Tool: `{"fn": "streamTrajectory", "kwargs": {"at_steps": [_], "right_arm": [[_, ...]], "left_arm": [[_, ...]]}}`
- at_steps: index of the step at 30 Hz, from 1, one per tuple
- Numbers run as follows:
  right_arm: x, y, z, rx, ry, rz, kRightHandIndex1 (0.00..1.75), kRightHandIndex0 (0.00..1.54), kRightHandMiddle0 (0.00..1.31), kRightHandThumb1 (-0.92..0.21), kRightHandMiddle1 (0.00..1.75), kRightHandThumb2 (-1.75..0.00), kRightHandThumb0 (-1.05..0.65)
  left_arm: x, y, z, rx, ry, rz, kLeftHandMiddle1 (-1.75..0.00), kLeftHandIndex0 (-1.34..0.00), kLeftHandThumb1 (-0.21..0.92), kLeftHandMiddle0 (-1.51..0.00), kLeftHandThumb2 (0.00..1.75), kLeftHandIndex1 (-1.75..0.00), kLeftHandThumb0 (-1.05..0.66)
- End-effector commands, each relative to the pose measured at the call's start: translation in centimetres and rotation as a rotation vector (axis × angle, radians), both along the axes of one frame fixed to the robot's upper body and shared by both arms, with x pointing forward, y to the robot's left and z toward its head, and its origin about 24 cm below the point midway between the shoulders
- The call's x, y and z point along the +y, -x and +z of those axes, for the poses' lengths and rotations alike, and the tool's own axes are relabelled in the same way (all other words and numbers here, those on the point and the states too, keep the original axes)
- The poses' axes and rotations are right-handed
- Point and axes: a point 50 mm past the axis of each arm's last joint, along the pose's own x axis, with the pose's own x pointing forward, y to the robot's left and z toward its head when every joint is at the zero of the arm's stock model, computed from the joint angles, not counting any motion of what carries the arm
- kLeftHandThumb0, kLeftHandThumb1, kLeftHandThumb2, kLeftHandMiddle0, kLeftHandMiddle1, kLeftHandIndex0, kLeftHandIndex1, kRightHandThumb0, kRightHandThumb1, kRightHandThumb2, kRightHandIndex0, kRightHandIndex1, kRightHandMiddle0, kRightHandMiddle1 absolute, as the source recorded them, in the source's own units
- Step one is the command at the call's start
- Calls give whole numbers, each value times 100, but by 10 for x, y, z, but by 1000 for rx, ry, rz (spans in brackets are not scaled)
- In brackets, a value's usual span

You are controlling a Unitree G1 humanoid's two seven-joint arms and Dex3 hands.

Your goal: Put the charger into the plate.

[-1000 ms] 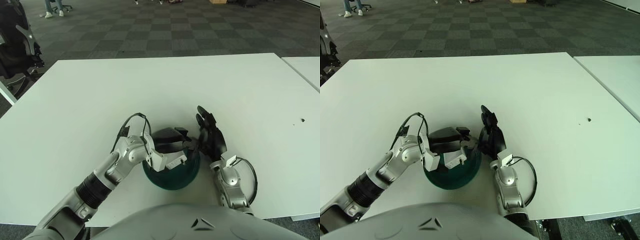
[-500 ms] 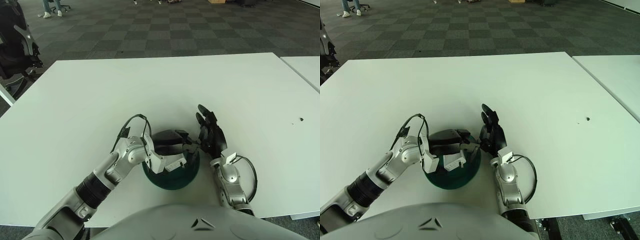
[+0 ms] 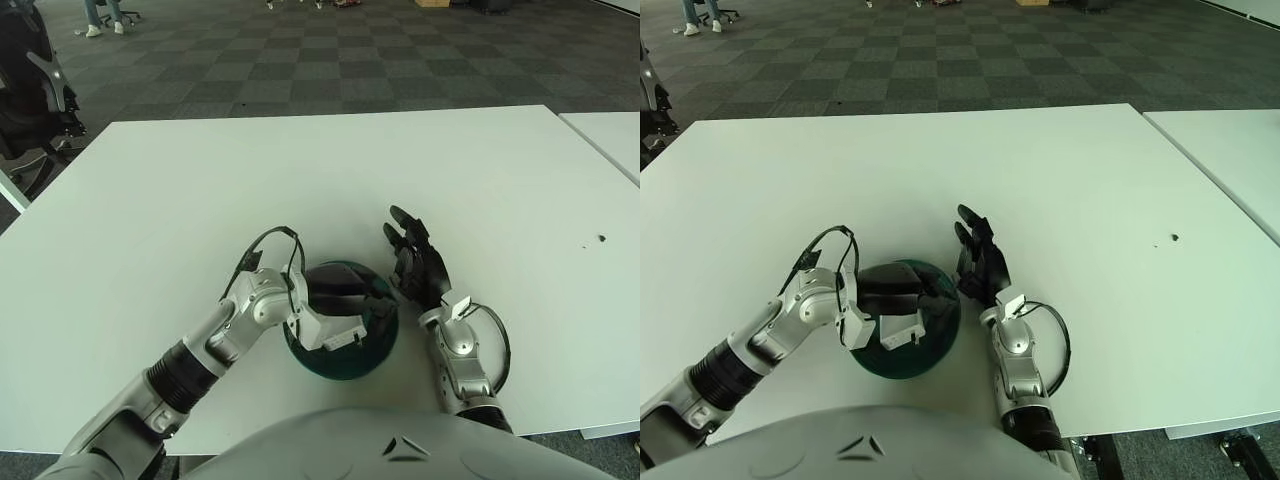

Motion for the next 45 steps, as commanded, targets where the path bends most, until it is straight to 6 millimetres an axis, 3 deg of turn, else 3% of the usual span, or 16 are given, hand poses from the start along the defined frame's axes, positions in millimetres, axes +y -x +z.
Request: {"fn": "streamTrajectory", "kwargs": {"at_steps": [1,4,5,8,10,11,12,13,17,29,36,37,39,40,42,45], "right_arm": [[1,37,-62,300,-98,-69,0,15,0,-92,30,-104,-87],[10,35,-62,289,-94,-77,1,16,0,-92,33,-107,-82],[12,34,-62,284,-95,-79,1,16,0,-92,34,-107,-82],[15,33,-62,279,-95,-83,1,17,0,-92,35,-108,-80],[48,-80,-39,668,1,-212,11,23,1,-87,55,-108,-76],[63,-105,-17,810,53,-260,61,28,13,-81,98,-96,-49],[72,-114,-3,890,86,-279,78,29,16,-79,113,-92,-39],[74,-115,-1,916,75,-288,104,31,22,-76,135,-86,-25],[75,-116,0,931,80,-295,140,34,29,-72,166,-78,-6],[78,-117,4,982,92,-317,149,35,31,-71,174,-76,-1],[80,-117,5,1004,97,-326,150,35,31,-71,175,-76,-1],[29,-72,-59,784,134,-387,150,35,31,-71,175,-76,-1],[10,25,-95,533,205,-224,66,16,13,-83,81,-93,-48],[15,41,-88,477,177,-170,54,14,10,-85,67,-96,-55],[16,29,-76,458,126,-168,24,8,4,-89,38,-100,-72],[11,28,-71,450,74,-174,10,6,1,-91,25,-101,-80]], "left_arm": [[4,-8,16,-96,-60,-58,-175,-30,86,-45,41,-144,-91],[6,-8,19,-122,-87,-73,-131,-22,90,-28,51,-118,-101],[7,-8,19,-124,-97,-74,-126,-21,91,-27,52,-116,-102],[9,-7,20,-124,-120,-74,-70,-15,92,-33,58,-99,-104],[11,-8,22,-137,-174,-77,-46,-12,92,-36,60,-93,-104],[12,-8,22,-142,-193,-77,-32,-9,92,-36,61,-89,-105],[13,-9,24,-150,-215,-74,-27,-7,92,-36,61,-87,-105],[13,-9,25,-154,-226,-72,-19,-5,92,-35,61,-85,-105],[14,-10,28,-158,-239,-58,-8,-1,92,-33,60,-81,-105],[21,-6,16,-138,-125,-4,-3,-1,92,-37,49,-98,-105],[45,-6,14,-118,-69,148,-1,0,92,-35,52,-102,-105],[49,-6,14,-106,-42,195,-1,0,92,-35,53,-102,-105],[61,-5,16,-64,44,322,-1,0,92,-29,50,-90,-105],[70,-3,16,-32,113,411,-2,0,92,-27,50,-86,-105],[80,1,12,11,212,531,-1,0,92,-19,48,-60,-105],[94,5,1,134,435,754,-1,0,92,-14,51,-38,-105]]}}
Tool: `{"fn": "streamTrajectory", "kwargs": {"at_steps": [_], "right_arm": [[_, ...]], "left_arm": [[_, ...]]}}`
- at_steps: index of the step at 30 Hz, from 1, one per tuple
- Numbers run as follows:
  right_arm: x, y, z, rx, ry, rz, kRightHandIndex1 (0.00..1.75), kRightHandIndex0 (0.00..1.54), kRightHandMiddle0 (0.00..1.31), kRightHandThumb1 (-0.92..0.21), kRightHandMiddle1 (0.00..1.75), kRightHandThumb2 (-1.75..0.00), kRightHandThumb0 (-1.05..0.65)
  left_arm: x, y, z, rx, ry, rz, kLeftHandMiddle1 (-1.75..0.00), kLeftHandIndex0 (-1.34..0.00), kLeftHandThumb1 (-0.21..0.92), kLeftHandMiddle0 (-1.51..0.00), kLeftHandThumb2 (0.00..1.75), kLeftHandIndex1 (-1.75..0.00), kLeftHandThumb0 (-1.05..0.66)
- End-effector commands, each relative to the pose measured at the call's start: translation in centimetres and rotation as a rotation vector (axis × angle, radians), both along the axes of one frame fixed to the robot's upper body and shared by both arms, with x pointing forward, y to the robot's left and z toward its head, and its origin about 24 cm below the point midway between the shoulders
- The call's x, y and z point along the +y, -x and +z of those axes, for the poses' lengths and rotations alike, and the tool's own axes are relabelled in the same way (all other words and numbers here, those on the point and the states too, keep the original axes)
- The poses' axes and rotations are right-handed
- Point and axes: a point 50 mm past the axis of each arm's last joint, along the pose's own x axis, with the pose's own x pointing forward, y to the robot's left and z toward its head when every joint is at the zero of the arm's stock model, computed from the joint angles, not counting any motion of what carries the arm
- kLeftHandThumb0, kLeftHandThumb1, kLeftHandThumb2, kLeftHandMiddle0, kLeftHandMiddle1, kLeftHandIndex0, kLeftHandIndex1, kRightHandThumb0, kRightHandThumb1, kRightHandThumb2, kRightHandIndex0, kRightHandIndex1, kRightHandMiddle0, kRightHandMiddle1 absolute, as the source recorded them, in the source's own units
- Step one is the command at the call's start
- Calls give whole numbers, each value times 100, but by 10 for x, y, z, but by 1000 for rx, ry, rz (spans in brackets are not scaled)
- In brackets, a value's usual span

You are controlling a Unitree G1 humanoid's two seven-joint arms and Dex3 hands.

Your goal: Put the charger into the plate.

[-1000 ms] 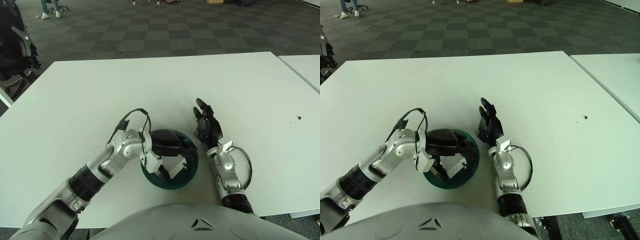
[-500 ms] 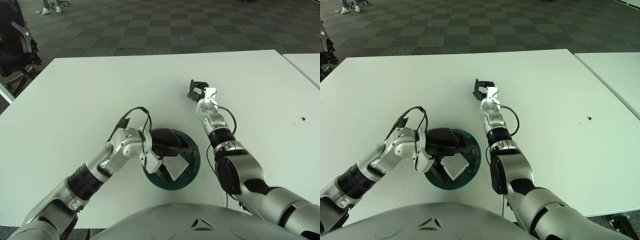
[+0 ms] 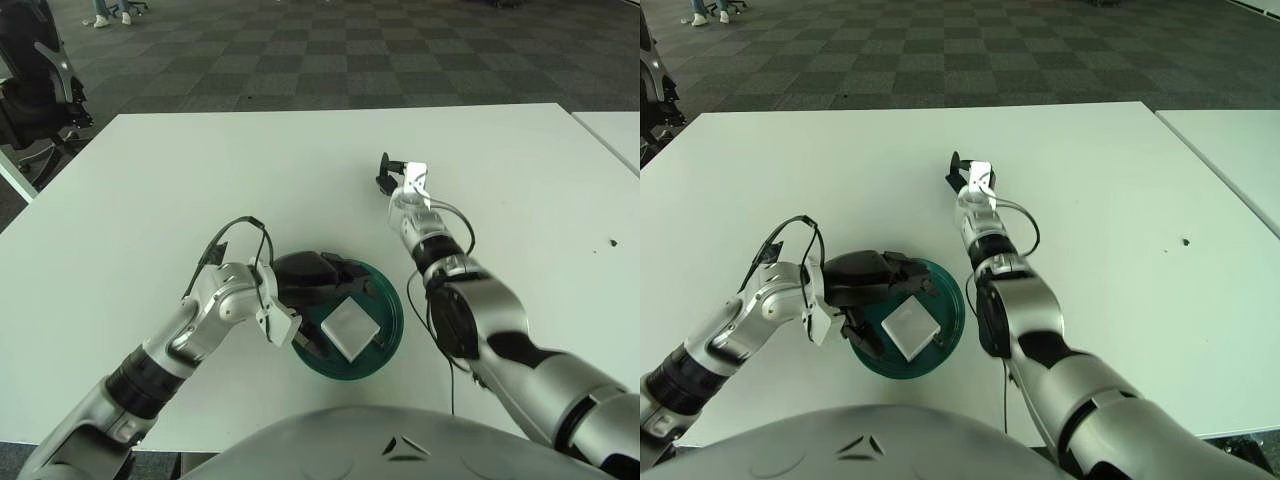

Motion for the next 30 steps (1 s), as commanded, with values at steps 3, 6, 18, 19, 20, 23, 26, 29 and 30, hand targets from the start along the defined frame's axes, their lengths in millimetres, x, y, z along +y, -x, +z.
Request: {"fn": "streamTrajectory", "kwargs": {"at_steps": [3,6,18,19,20,23,26,29,30], "right_arm": [[-21,169,-95,-21,-54,203,4,5,0,-92,20,-99,-83],[-25,175,-97,-17,-60,192,2,4,0,-92,18,-97,-84],[-24,189,-90,-20,-62,210,1,5,0,-92,16,-92,-83],[-24,189,-89,-21,-61,212,1,5,0,-92,15,-92,-82],[-23,190,-89,-20,-61,212,1,5,0,-92,15,-92,-82],[-23,192,-87,-17,-61,212,1,5,0,-92,14,-92,-81],[-24,194,-86,-10,-63,215,0,5,0,-92,14,-92,-81],[-25,195,-85,-7,-62,220,0,4,0,-92,12,-92,-81],[-25,196,-85,-7,-62,222,0,4,0,-92,11,-92,-81]], "left_arm": [[60,4,-19,199,691,769,-1,0,92,-12,62,-24,-105],[58,4,-20,193,822,847,0,0,92,-11,73,-18,-105],[65,12,-1,177,1017,1007,0,0,92,-4,96,-18,-105],[69,12,1,187,1046,1032,0,0,92,-3,101,-11,-104],[72,13,1,205,1095,1067,-1,-3,92,-3,100,-9,-104],[77,14,2,244,1189,1127,-1,-7,92,-4,100,-7,-104],[84,15,0,277,1290,1194,-2,-9,92,-5,100,-7,-103],[94,14,-9,299,1362,1266,-2,-7,92,-8,100,-16,-101],[95,13,-11,301,1385,1293,-1,-4,92,-10,99,-25,-100]]}}
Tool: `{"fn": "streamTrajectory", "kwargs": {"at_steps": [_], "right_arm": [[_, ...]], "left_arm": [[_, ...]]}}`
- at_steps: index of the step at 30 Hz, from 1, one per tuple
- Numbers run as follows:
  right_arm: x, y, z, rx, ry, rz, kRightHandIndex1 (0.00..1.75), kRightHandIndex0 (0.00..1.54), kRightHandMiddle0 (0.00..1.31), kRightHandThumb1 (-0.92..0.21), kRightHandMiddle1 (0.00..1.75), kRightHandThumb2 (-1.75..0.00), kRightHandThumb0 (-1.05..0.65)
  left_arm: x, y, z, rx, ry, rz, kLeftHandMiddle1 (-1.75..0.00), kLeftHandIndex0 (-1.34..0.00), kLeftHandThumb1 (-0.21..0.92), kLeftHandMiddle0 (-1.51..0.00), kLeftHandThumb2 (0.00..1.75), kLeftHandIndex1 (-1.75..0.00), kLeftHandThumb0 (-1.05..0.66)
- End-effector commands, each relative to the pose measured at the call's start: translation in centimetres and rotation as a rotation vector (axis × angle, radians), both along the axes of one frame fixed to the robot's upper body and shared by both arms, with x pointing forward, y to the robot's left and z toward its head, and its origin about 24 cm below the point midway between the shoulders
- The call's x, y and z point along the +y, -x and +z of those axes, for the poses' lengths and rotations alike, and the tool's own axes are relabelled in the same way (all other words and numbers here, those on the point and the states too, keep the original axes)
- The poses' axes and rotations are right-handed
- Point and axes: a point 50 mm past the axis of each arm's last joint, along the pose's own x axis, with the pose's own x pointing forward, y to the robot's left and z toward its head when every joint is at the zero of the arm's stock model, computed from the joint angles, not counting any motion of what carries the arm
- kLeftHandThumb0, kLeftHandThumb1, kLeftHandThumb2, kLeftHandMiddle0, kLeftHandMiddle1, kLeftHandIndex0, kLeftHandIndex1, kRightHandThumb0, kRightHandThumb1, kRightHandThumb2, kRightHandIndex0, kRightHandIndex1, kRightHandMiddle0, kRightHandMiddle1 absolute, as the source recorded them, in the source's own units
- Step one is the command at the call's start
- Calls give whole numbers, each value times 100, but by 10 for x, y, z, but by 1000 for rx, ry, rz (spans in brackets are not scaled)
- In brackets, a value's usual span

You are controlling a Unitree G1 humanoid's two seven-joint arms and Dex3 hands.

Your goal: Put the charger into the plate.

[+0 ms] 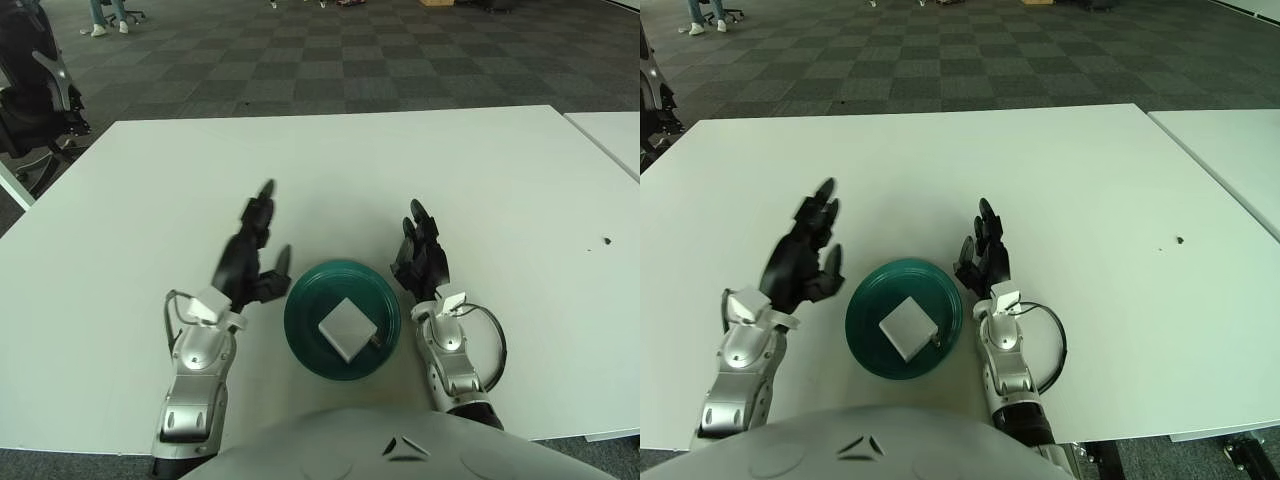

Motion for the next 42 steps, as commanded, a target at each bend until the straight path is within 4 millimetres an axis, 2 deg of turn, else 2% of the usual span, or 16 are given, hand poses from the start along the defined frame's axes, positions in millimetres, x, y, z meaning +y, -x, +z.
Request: {"fn": "streamTrajectory", "kwargs": {"at_steps": [1,10,27,32,42], "right_arm": [[-7,51,-55,358,35,8,0,4,0,-92,11,-92,-81],[-7,51,-53,356,32,16,0,4,0,-92,11,-93,-81],[-9,52,-53,362,41,14,0,5,0,-92,11,-92,-80],[-10,51,-52,354,40,13,0,4,0,-92,12,-92,-80],[-12,50,-53,357,40,1,0,4,0,-92,16,-92,-80]], "left_arm": [[17,1,-12,59,150,165,-1,-3,92,-11,99,-31,-100],[17,5,-20,161,182,250,-2,0,92,-17,98,-50,-97],[5,23,-43,333,111,224,-1,0,92,-20,100,-51,-93],[-5,39,-68,404,113,179,-2,0,92,-22,102,-55,-92],[-21,47,-74,403,84,88,-1,0,92,-23,103,-56,-93]]}}
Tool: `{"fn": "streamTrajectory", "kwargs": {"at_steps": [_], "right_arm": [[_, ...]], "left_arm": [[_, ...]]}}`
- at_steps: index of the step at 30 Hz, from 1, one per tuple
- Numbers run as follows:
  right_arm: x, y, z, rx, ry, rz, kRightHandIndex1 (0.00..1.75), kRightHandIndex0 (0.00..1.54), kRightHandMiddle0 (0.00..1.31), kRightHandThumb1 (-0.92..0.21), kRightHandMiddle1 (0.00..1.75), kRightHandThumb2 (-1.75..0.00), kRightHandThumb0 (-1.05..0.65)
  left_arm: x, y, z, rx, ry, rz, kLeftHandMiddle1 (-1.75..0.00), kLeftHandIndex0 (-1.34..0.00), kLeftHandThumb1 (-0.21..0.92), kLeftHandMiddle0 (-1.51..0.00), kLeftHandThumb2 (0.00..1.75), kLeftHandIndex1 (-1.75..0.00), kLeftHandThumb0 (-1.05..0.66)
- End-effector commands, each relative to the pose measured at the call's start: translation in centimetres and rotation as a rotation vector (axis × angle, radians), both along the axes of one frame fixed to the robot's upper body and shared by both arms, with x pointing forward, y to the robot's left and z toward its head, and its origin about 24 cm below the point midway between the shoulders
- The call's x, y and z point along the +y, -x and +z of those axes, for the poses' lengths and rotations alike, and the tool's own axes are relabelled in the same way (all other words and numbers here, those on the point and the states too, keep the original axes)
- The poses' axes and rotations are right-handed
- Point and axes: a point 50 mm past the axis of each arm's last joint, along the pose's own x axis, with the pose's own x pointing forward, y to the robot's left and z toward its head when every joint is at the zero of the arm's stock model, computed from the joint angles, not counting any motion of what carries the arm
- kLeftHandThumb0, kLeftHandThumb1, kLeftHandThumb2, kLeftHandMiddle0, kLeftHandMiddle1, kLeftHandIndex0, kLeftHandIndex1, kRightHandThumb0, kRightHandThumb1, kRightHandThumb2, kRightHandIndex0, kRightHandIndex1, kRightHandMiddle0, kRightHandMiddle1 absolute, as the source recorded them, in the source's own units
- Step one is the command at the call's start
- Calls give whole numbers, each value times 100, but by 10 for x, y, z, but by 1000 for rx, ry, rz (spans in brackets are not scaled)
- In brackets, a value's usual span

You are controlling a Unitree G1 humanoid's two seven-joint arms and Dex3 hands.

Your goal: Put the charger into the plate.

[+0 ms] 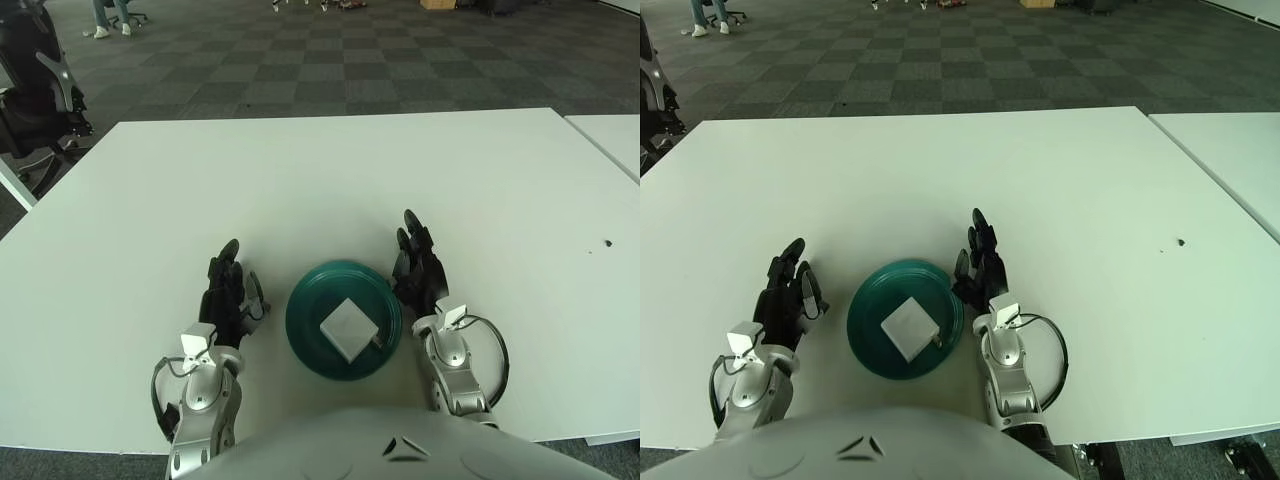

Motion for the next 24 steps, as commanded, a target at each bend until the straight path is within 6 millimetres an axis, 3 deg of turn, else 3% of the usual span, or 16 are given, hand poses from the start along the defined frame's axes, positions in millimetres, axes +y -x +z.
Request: {"fn": "streamTrajectory", "kwargs": {"at_steps": [1,8,13,24], "right_arm": [[-9,41,-51,324,21,-29,0,4,0,-92,16,-92,-79],[-10,41,-51,325,17,-42,0,4,0,-92,17,-91,-79],[-10,41,-50,319,14,-45,0,4,0,-92,18,-92,-79],[-15,42,-51,319,16,-49,0,4,0,-92,17,-91,-79]], "left_arm": [[-13,8,-11,61,13,-86,-1,0,92,-23,104,-56,-93],[-18,11,-13,30,-38,-157,0,0,92,-16,103,-44,-93],[-23,5,-26,18,-48,-165,0,0,92,-10,102,-35,-93],[-32,7,-35,-17,49,-172,-1,0,92,-9,101,-33,-97]]}}
